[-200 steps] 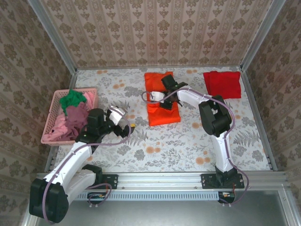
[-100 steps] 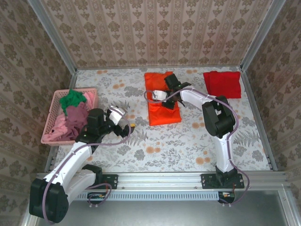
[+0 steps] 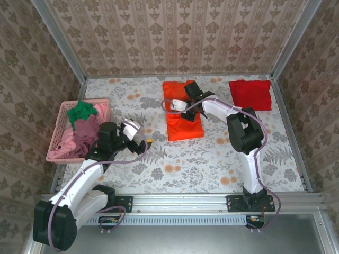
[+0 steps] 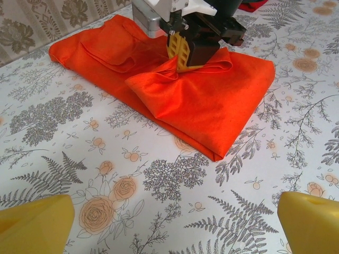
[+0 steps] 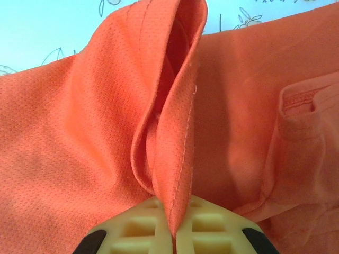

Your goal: Fold and stack the t-shirts

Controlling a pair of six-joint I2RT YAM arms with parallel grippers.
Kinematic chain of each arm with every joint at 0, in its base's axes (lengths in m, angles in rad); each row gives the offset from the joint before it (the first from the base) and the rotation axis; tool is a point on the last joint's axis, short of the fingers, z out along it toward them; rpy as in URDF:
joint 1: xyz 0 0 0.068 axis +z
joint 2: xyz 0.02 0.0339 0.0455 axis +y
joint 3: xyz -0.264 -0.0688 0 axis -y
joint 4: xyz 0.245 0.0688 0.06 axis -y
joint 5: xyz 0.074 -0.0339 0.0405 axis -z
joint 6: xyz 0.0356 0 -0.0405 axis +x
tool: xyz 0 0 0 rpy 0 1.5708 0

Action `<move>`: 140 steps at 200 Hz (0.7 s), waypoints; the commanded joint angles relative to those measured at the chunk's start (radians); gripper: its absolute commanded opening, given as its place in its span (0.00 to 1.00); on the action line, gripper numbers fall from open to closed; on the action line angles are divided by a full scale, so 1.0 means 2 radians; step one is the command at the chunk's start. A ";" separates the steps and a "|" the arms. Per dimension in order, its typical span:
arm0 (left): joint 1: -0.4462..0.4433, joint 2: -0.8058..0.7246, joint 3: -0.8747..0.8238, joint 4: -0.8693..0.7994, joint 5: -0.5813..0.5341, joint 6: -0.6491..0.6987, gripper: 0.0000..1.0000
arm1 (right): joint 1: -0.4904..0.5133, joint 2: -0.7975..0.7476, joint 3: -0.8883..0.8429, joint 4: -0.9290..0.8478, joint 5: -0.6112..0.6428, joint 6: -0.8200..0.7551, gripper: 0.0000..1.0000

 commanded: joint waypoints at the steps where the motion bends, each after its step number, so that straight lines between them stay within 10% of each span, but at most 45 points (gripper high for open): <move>1: 0.001 -0.001 -0.007 0.012 0.002 -0.005 1.00 | -0.002 0.014 0.016 -0.005 -0.015 0.006 0.05; 48: 0.000 -0.001 -0.007 0.011 0.001 -0.007 1.00 | -0.005 0.009 0.009 0.012 -0.004 0.014 0.21; 92: 0.001 0.002 -0.005 0.017 0.003 -0.019 1.00 | -0.004 -0.065 -0.042 0.076 -0.012 0.039 0.62; 140: 0.000 0.010 -0.006 0.028 0.008 -0.031 1.00 | -0.003 -0.120 -0.110 0.120 -0.003 0.045 0.70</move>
